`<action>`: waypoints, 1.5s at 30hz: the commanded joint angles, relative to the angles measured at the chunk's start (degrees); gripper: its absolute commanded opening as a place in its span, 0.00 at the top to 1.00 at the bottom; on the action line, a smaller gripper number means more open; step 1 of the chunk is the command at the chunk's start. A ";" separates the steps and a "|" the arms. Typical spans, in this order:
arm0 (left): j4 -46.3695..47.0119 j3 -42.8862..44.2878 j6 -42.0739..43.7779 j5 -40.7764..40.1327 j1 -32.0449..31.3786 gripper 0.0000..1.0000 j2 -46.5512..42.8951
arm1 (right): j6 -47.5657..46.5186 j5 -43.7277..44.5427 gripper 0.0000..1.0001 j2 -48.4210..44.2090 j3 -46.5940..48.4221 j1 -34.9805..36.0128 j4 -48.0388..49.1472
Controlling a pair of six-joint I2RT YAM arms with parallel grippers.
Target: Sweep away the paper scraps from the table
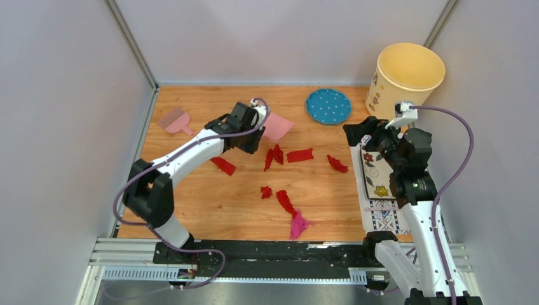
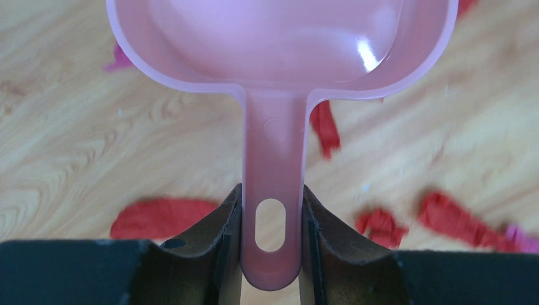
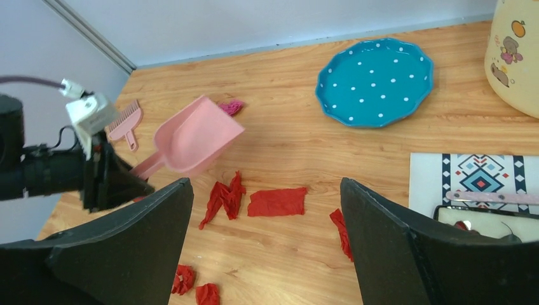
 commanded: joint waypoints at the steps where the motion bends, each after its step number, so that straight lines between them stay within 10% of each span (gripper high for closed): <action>1: 4.94 13.10 -13.96 -3.94 -0.19 1.00 11.47 | 1.34 2.88 0.11 -0.19 -0.80 0.27 0.88; 18: 0.89 38.19 -19.25 -4.12 -3.27 1.00 38.90 | -2.70 8.42 0.10 1.74 -1.51 0.44 -3.16; 38: -0.95 27.47 -26.63 -16.16 -5.55 1.00 33.89 | -3.49 8.86 0.10 1.66 -0.72 0.27 -3.25; 45: -0.60 30.89 -24.70 -9.13 -5.64 0.47 35.66 | -4.55 9.74 0.10 0.51 -1.07 0.27 -4.57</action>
